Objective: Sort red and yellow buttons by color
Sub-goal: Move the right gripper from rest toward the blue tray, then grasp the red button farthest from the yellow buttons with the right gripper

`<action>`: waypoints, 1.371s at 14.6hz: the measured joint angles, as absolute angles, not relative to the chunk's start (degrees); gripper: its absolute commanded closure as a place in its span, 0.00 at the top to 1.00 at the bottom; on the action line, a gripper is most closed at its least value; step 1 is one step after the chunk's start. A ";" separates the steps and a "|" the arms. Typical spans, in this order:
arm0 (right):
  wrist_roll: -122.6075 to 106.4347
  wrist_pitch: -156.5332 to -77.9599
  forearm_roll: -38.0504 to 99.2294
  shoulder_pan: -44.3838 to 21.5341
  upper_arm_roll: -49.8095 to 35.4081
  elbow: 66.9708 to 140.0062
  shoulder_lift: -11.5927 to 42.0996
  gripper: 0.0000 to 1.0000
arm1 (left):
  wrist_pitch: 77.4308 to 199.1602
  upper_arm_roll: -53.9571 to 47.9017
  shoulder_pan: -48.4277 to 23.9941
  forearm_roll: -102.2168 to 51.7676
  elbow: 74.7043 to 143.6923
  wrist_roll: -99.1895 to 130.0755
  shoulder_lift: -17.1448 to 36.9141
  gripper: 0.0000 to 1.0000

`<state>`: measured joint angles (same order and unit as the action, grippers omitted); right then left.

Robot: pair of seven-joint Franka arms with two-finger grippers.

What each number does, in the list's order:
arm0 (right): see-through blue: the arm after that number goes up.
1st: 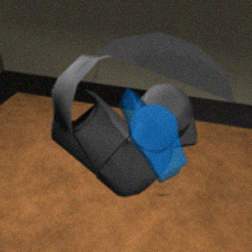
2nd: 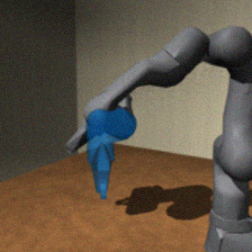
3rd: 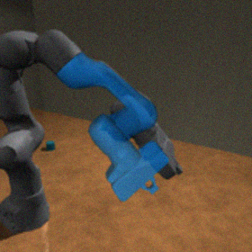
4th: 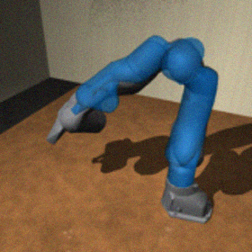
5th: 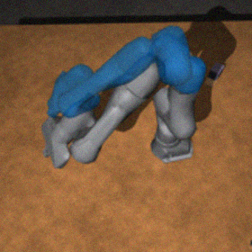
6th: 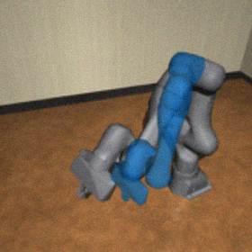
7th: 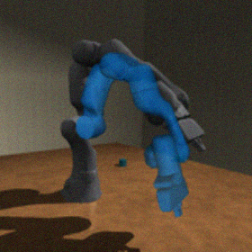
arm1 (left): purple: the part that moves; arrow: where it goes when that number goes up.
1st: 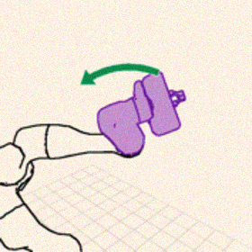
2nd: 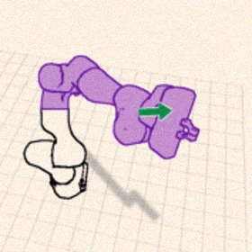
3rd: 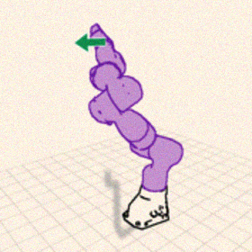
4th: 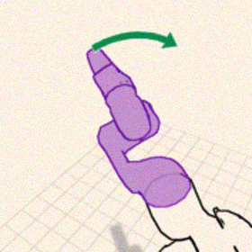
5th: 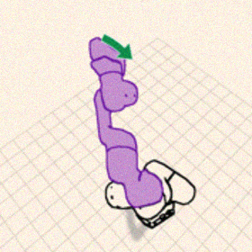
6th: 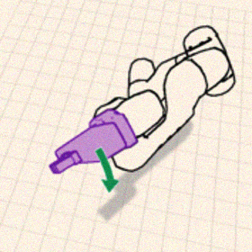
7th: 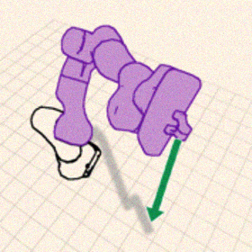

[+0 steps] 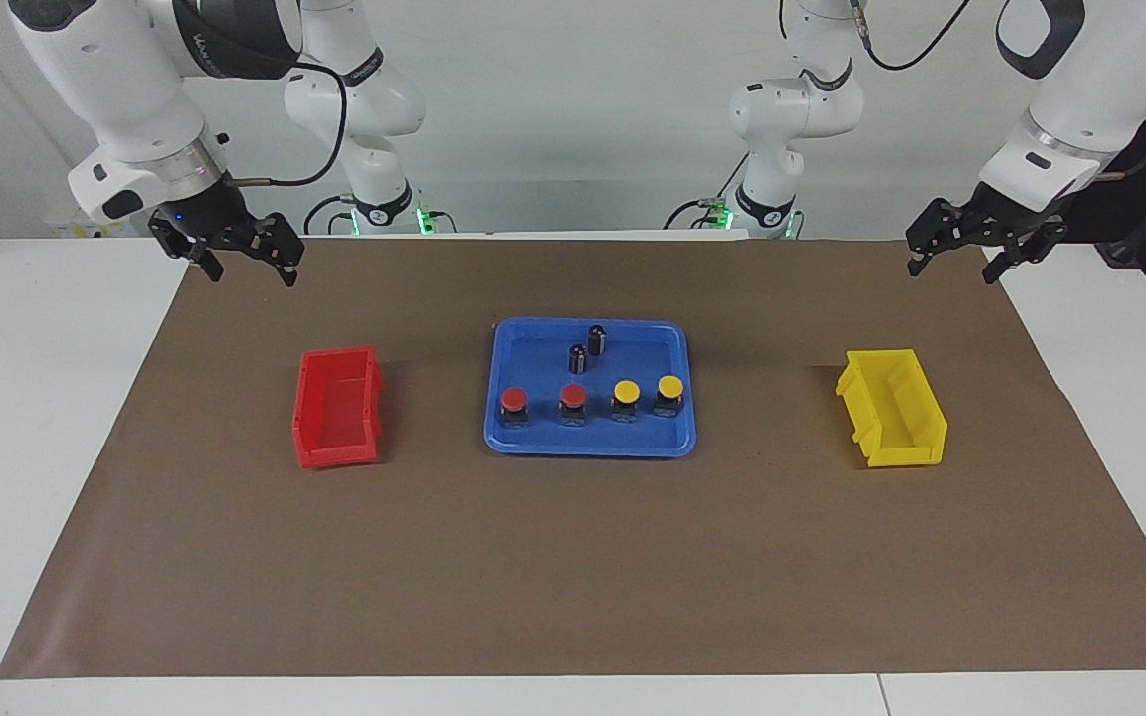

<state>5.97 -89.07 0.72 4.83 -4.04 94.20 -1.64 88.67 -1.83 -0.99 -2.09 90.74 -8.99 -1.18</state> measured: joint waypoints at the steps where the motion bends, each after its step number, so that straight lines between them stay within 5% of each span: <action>1: 5.96 -89.07 0.72 4.83 -4.04 94.20 -1.64 1.00 | 88.67 -1.83 -0.99 -2.09 90.73 -8.99 -1.18 1.00; 15: 5.17 -88.97 0.75 4.79 -5.10 93.80 -1.48 1.00 | 88.67 -1.83 -0.99 -2.09 90.73 -8.99 -1.18 1.00; 20: 12.43 -89.57 -0.25 -1.84 -9.71 85.17 7.75 1.00 | 88.67 -1.83 -0.99 -2.09 90.74 -8.99 -1.18 1.00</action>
<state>12.43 -89.57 -0.25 -1.84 -9.71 85.17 7.75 88.67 -1.83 -0.99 -2.09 90.74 -8.99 -1.18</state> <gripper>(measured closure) 0.000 0.000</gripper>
